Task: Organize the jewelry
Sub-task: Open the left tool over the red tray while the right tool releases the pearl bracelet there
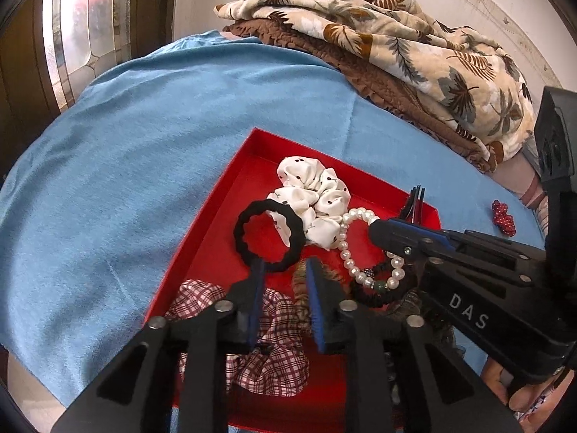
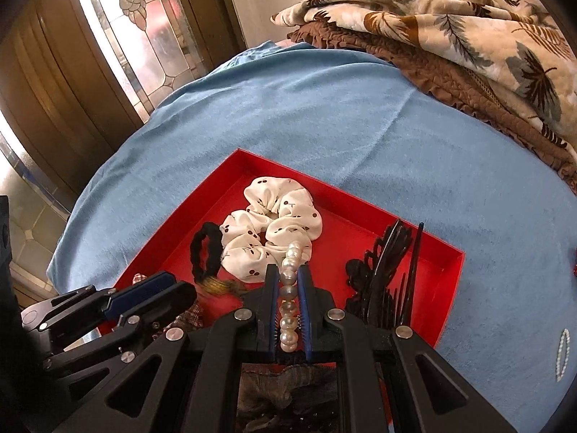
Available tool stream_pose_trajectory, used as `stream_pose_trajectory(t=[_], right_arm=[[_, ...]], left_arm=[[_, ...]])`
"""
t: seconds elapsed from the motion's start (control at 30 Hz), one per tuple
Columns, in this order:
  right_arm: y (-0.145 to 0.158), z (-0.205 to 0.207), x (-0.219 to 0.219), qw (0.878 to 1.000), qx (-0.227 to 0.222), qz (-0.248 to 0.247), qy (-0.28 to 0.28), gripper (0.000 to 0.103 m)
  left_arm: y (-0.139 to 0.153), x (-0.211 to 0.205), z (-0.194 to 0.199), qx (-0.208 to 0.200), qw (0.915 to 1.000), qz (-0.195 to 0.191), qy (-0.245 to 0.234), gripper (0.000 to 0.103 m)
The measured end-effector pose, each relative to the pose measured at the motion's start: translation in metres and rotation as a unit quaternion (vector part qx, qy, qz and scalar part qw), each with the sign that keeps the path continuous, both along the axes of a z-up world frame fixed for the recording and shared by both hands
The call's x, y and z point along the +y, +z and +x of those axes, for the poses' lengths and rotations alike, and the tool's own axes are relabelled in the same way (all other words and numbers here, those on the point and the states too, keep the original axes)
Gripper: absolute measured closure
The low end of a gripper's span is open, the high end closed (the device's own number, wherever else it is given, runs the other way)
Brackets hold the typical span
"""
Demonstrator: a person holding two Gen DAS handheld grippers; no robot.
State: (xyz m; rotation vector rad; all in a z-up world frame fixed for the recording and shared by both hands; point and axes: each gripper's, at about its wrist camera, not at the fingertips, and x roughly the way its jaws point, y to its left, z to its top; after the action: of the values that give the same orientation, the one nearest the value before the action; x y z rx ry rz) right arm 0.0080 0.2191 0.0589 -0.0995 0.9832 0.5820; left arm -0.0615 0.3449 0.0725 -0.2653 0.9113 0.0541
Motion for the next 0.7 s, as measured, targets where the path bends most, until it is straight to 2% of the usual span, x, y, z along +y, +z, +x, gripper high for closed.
stream_pose_trajectory(t=[0.13, 0.23, 0.33, 0.4, 0.7], right_arm=[[0.001, -0.001, -0.003, 1.000, 0.006, 0.014, -0.001, 0.090], [0.006, -0.002, -0.006, 1.000, 0.005, 0.022, -0.006, 0.085], [0.015, -0.004, -0.012, 0.999, -0.001, 0.031, -0.009, 0.073], [0.023, -0.007, -0.017, 0.999, -0.010, 0.037, -0.013, 0.066], [0.046, -0.017, -0.055, 0.998, -0.039, 0.041, -0.036, 0.066]], left_arm=[[0.008, -0.003, -0.005, -0.019, 0.9996, 0.019, 0.001, 0.061], [0.014, -0.006, -0.009, -0.034, 0.9985, 0.042, 0.006, 0.058], [0.017, -0.008, -0.012, -0.043, 0.9974, 0.058, 0.008, 0.050], [0.018, -0.009, -0.012, -0.044, 0.9969, 0.065, 0.008, 0.050], [0.019, -0.012, -0.013, -0.045, 0.9953, 0.085, 0.016, 0.050]])
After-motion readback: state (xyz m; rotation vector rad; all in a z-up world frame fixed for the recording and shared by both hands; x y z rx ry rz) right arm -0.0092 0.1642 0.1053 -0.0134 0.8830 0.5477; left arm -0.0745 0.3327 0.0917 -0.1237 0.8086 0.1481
